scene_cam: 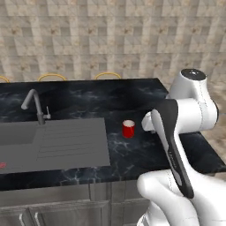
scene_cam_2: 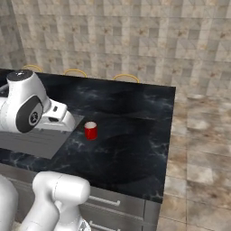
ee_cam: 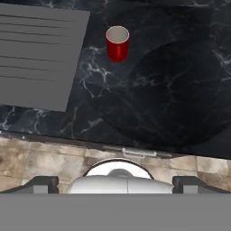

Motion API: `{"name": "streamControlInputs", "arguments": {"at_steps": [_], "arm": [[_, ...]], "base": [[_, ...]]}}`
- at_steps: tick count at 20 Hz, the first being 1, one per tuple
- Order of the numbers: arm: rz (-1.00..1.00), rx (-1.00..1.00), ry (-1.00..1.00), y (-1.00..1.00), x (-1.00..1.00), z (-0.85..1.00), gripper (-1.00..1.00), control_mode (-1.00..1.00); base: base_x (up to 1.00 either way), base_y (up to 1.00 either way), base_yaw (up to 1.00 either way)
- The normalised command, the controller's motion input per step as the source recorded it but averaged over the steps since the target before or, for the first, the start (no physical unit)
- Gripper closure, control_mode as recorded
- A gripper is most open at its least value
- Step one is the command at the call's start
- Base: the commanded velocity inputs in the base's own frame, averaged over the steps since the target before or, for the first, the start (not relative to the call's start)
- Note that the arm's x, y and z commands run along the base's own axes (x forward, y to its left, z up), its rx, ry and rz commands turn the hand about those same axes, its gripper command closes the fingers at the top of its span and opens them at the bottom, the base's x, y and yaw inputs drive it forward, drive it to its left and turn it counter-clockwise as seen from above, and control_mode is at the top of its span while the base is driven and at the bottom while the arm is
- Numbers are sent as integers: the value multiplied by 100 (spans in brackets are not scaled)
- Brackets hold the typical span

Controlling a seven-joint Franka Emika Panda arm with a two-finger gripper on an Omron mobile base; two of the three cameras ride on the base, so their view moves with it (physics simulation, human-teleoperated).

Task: Clear the mugs and bowl far away from the sink.

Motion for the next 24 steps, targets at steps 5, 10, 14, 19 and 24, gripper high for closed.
{"name": "streamControlInputs", "arguments": {"at_steps": [5,10,14,19,24], "arm": [[21,0,3,0,26,-10,-100,-100],[15,0,1,0,30,-40,-100,-100],[10,0,0,7,29,-47,-100,-100],[2,0,0,3,41,-41,-100,-100],[0,0,0,4,33,-42,-100,-100]], "base": [[0,0,0],[0,0,0],[0,0,0],[0,0,0],[0,0,0]]}}
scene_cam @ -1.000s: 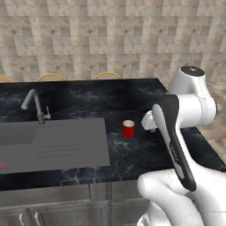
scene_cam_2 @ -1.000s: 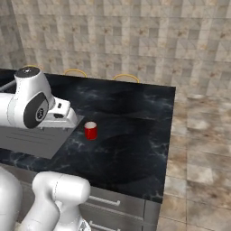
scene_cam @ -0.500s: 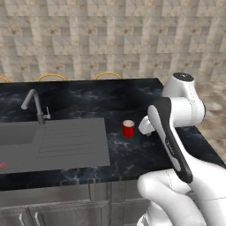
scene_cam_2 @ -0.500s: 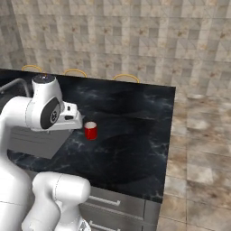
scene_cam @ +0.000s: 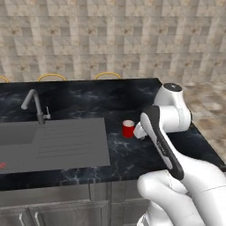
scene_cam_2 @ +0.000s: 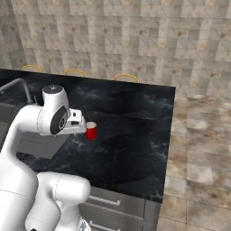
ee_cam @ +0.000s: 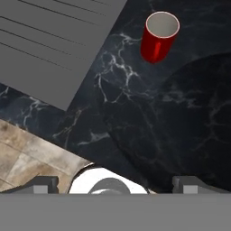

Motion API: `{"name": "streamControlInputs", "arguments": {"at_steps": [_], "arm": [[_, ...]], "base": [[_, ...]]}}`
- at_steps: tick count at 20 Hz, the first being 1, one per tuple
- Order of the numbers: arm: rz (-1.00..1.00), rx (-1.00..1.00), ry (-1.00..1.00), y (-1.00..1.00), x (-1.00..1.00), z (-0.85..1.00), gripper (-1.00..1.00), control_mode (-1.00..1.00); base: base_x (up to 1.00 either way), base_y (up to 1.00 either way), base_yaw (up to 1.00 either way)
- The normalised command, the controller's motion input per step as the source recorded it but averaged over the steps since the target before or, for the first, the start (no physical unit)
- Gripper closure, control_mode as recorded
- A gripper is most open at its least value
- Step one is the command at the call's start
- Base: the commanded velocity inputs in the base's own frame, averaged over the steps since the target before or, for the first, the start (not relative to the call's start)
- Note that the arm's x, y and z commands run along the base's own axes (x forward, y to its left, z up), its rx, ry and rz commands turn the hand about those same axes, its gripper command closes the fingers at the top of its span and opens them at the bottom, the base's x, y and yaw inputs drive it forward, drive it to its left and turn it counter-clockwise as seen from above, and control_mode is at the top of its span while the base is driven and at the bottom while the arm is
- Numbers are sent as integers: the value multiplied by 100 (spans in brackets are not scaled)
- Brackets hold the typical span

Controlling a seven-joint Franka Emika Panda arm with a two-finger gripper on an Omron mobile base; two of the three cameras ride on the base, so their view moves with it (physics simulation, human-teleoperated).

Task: Clear the mugs and bowl far away from the sink.

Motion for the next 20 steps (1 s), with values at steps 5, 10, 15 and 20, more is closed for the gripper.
{"name": "streamControlInputs", "arguments": {"at_steps": [5,10,15,20], "arm": [[-1,0,0,1,26,-21,-100,-100],[0,0,0,0,32,-10,-100,-100],[-2,0,0,0,29,-9,-100,-100],[-5,0,0,0,27,-19,-100,-100]], "base": [[0,0,0],[0,0,0],[0,0,0],[0,0,0]]}}
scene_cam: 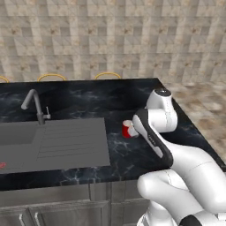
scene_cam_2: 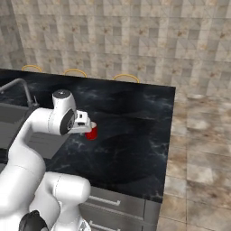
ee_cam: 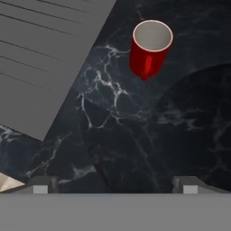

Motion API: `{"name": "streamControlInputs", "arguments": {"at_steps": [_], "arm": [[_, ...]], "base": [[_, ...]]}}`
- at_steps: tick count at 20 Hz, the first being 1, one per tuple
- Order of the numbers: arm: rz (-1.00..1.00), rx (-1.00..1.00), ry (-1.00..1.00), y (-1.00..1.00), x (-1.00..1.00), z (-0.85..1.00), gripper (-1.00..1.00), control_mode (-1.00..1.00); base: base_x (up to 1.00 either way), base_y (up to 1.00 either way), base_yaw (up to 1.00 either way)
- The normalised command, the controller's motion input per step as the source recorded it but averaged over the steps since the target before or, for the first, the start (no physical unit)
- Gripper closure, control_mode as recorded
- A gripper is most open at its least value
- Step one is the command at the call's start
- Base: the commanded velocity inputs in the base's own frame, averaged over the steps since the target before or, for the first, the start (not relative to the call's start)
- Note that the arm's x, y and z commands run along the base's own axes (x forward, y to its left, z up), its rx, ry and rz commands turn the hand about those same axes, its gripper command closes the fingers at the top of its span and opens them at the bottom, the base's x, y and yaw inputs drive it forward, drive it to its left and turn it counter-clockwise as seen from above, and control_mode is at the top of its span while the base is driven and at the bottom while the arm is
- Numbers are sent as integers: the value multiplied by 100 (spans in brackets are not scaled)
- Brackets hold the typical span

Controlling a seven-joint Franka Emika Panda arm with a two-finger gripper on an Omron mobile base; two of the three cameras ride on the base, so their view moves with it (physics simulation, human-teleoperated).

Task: Clear the mugs and bowl far away from the sink.

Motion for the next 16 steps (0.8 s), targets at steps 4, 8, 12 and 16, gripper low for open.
{"name": "streamControlInputs", "arguments": {"at_steps": [4,8,12,16], "arm": [[-8,0,0,0,17,-11,-100,-100],[-5,0,0,0,21,-15,-100,-100],[-2,0,0,0,22,-22,-100,-100],[0,0,0,0,30,-24,-100,-100]], "base": [[0,0,0],[0,0,0],[0,0,0],[0,0,0]]}}
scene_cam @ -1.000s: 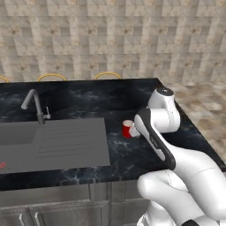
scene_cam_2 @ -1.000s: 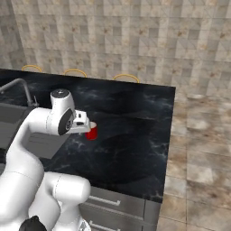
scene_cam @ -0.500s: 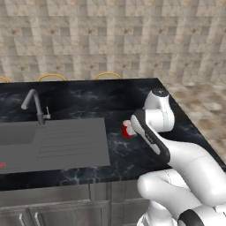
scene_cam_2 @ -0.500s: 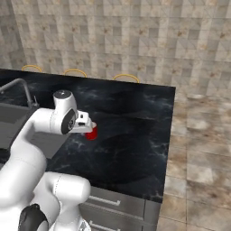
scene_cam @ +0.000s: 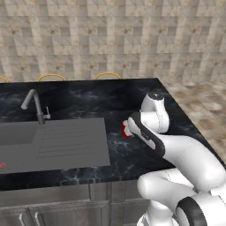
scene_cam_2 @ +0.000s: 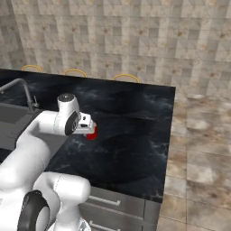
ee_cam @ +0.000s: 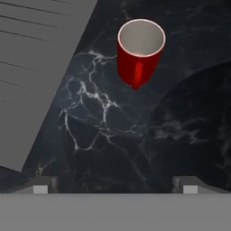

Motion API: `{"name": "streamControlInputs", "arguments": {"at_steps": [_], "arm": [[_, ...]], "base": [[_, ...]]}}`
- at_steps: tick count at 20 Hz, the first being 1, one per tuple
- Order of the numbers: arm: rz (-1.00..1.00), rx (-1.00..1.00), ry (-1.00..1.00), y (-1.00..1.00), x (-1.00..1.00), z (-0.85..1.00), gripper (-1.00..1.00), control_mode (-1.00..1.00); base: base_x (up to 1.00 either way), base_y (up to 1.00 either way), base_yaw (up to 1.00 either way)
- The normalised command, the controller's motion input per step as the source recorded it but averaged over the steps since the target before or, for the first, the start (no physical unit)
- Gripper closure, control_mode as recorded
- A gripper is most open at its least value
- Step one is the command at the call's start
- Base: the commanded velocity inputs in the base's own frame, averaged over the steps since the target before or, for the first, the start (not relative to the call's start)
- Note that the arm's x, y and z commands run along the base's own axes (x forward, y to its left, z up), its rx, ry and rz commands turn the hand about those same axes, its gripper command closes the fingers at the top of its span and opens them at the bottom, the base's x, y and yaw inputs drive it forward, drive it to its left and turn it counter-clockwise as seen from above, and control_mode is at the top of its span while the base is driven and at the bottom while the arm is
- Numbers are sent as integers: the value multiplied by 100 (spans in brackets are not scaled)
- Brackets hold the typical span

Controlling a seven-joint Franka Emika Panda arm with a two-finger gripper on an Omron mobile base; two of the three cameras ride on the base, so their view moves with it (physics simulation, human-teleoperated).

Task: Clear the mugs and bowl far away from the sink.

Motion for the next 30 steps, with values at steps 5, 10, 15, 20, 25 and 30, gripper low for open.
{"name": "streamControlInputs", "arguments": {"at_steps": [5,10,15,20,25,30], "arm": [[0,0,0,0,30,-14,-100,-100],[0,0,0,0,37,-10,-100,-100],[0,0,0,0,38,-13,-100,-100],[0,0,1,0,28,-12,-100,-100],[0,0,0,0,24,-16,-100,-100],[0,0,0,0,1,-10,-100,-100]], "base": [[0,0,0],[0,0,0],[0,0,0],[0,0,0],[0,0,0],[0,0,0]]}}
